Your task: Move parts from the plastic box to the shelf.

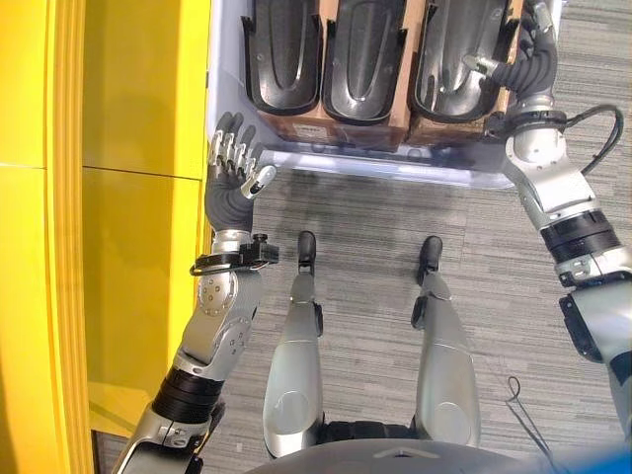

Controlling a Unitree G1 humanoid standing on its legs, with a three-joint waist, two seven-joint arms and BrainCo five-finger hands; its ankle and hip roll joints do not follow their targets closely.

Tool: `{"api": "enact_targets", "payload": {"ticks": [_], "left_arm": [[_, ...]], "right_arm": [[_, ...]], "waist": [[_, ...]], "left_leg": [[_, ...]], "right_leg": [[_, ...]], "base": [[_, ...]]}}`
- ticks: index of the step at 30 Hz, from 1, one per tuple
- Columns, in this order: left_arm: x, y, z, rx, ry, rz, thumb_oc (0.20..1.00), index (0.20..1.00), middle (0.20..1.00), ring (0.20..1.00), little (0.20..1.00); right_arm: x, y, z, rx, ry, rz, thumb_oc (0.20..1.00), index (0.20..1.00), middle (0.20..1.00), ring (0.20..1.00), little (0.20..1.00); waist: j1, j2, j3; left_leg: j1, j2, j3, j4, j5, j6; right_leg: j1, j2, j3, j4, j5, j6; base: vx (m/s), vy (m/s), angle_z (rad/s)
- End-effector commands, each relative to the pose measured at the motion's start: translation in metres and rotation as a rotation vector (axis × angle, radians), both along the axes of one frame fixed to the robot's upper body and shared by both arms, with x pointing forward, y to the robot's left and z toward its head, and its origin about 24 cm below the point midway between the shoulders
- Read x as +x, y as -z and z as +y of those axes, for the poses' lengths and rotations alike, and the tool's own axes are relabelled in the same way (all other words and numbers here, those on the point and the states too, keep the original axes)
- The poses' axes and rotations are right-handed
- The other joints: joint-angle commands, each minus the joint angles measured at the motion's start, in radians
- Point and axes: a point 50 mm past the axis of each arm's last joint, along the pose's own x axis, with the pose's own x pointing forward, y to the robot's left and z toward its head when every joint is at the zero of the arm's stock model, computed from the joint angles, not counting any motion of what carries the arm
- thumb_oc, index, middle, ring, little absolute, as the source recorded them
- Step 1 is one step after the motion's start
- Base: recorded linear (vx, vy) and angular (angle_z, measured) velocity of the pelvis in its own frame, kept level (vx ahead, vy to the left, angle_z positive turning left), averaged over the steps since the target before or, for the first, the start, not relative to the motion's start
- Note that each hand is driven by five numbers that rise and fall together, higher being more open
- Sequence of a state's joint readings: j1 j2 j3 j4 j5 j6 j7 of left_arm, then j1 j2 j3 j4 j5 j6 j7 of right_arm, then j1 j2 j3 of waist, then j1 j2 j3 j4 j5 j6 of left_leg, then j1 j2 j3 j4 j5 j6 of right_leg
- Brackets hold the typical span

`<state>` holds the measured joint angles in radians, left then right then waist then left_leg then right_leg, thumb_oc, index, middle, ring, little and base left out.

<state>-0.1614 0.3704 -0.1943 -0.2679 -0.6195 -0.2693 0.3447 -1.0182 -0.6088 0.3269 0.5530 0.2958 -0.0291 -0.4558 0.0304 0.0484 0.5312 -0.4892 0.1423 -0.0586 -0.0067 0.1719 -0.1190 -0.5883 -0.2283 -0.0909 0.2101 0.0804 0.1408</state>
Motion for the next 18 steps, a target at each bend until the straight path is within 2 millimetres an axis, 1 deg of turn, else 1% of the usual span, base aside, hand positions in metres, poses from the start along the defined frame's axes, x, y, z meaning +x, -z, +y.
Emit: {"api": "enact_targets", "payload": {"ticks": [1, 7, 9, 18], "left_arm": [[-0.014, -0.023, 0.003, 0.015, 0.036, -0.141, 1.0, 1.0, 1.0, 1.0, 1.0], [-0.014, -0.024, 0.002, 0.019, 0.04, -0.153, 1.0, 1.0, 1.0, 1.0, 1.0], [-0.014, -0.024, 0.002, 0.018, 0.042, -0.153, 1.0, 1.0, 1.0, 1.0, 1.0], [-0.014, -0.025, 0.0, 0.018, 0.055, -0.163, 1.0, 1.0, 1.0, 1.0, 1.0]], "right_arm": [[-0.009, -0.048, 0.003, -0.027, -0.031, -0.164, 1.0, 1.0, 1.0, 1.0, 1.0], [-0.008, -0.054, -0.009, -0.019, 0.026, -0.173, 1.0, 1.0, 1.0, 1.0, 1.0], [-0.006, -0.054, -0.017, -0.024, 0.064, -0.16, 1.0, 1.0, 1.0, 1.0, 1.0], [-0.002, -0.056, -0.034, -0.02, 0.135, -0.123, 1.0, 1.0, 1.0, 1.0, 1.0]], "waist": [[0.028, -0.022, -0.011], [0.032, -0.011, -0.011], [0.034, -0.007, -0.011], [0.037, 0.006, -0.011]], "left_leg": [[0.121, -0.002, 0.02, -0.029, -0.122, 0.011], [0.107, -0.004, 0.018, -0.024, -0.123, 0.012], [0.106, -0.004, 0.017, -0.023, -0.124, 0.013], [0.101, -0.004, 0.015, -0.024, -0.124, 0.013]], "right_leg": [[-0.015, 0.001, -0.015, 0.041, -0.085, 0.002], [-0.03, -0.001, -0.015, 0.053, -0.089, 0.002], [-0.036, -0.001, -0.015, 0.058, -0.09, 0.002], [-0.058, -0.001, -0.013, 0.081, -0.098, 0.002]], "base": [[0.0, 0.0, 0.0], [0.0, 0.0, 0.0], [0.0, 0.0, 0.0], [0.0, 0.0, 0.0]]}}
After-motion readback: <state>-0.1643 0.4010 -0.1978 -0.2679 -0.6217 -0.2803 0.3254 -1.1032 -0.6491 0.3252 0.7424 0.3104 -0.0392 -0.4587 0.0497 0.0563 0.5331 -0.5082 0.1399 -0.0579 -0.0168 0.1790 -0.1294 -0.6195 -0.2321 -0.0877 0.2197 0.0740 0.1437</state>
